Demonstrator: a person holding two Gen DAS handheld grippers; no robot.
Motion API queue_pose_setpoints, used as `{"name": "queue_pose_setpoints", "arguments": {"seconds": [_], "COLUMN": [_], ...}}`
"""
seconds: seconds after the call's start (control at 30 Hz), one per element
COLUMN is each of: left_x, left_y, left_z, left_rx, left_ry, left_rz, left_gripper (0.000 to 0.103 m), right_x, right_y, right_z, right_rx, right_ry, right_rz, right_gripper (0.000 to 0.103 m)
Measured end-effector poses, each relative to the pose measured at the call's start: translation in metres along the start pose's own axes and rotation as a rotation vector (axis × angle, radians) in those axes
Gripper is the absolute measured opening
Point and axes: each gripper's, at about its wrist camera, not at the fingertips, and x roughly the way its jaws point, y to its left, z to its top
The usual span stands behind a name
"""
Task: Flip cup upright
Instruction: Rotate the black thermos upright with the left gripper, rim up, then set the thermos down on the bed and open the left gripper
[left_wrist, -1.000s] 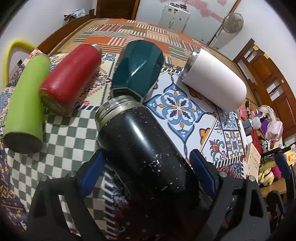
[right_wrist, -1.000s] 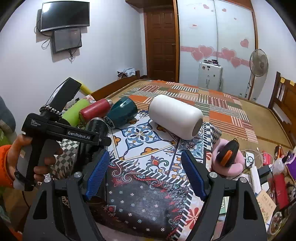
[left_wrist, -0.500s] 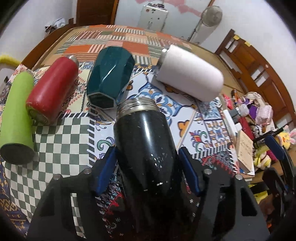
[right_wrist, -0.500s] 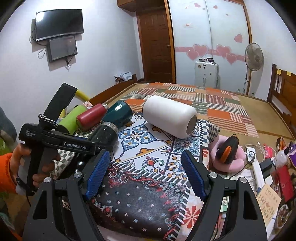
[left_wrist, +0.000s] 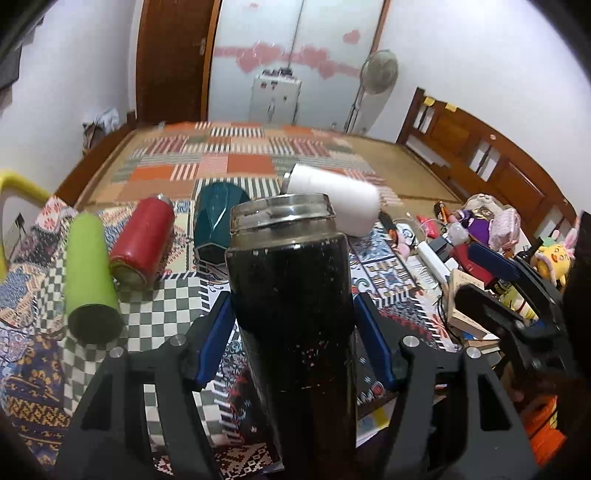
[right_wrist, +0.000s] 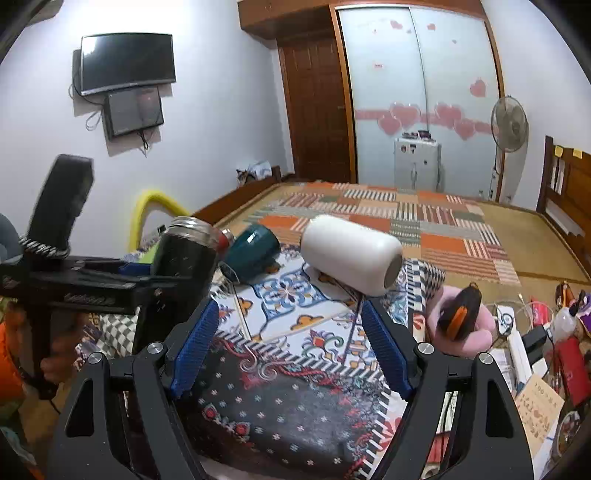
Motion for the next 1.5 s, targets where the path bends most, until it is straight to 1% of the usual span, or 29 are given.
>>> {"name": "queue_pose_setpoints", "arguments": {"seconds": [0.07, 0.2, 0.3, 0.47, 0.57, 0.7, 0.83, 0.87, 0.93, 1.17, 1.27, 1.43, 1.5], "left_x": [-0.014, -0.038, -0.051, -0.055, -0.05, -0.034, -0.016, -0.015, -0.017, -0.016, -0.015, -0.016, -0.016], "left_y": [-0.006, -0.019, -0.021, -0.015, -0.012, -0.004, 0.006, 0.007, 0.005, -0.016, -0.017, -0.013, -0.013], "left_z": [-0.003, -0.003, 0.0, 0.014, 0.022, 0.027, 0.022, 0.018, 0.014, 0.007, 0.007, 0.007, 0.006], "left_rx": [0.027, 0.083, 0.101, 0.083, 0.084, 0.082, 0.059, 0.062, 0.077, 0.17, 0.172, 0.145, 0.138], "left_ry": [-0.04, -0.119, -0.163, -0.203, -0.222, -0.231, -0.194, -0.205, -0.222, -0.222, -0.223, -0.22, -0.211], "left_rz": [0.0, 0.012, 0.013, 0.014, 0.035, 0.049, 0.063, 0.06, 0.066, 0.099, 0.106, 0.102, 0.088], "left_gripper": [0.065, 0.064, 0.064, 0.064, 0.064, 0.064, 0.063, 0.064, 0.064, 0.064, 0.064, 0.064, 0.067], "right_x": [-0.003, -0.007, -0.009, -0.012, -0.011, -0.007, 0.001, 0.003, 0.004, 0.008, 0.007, 0.006, 0.004], "right_y": [0.005, 0.012, 0.016, 0.021, 0.02, 0.018, 0.018, 0.018, 0.019, 0.018, 0.018, 0.019, 0.021], "right_z": [0.001, 0.003, 0.005, 0.008, 0.009, 0.007, 0.004, 0.003, 0.001, -0.001, -0.003, -0.004, -0.003], "right_rx": [-0.001, -0.006, -0.01, -0.021, -0.009, 0.004, 0.011, 0.011, 0.007, 0.022, 0.027, 0.017, 0.011], "right_ry": [-0.023, -0.048, -0.061, -0.085, -0.092, -0.088, -0.066, -0.061, -0.057, -0.042, -0.04, -0.027, -0.031], "right_rz": [0.008, 0.016, 0.023, 0.015, 0.025, 0.029, 0.035, 0.039, 0.04, 0.048, 0.05, 0.044, 0.041], "right_gripper": [0.081, 0.081, 0.081, 0.081, 0.081, 0.081, 0.081, 0.081, 0.081, 0.081, 0.081, 0.081, 0.081]}}
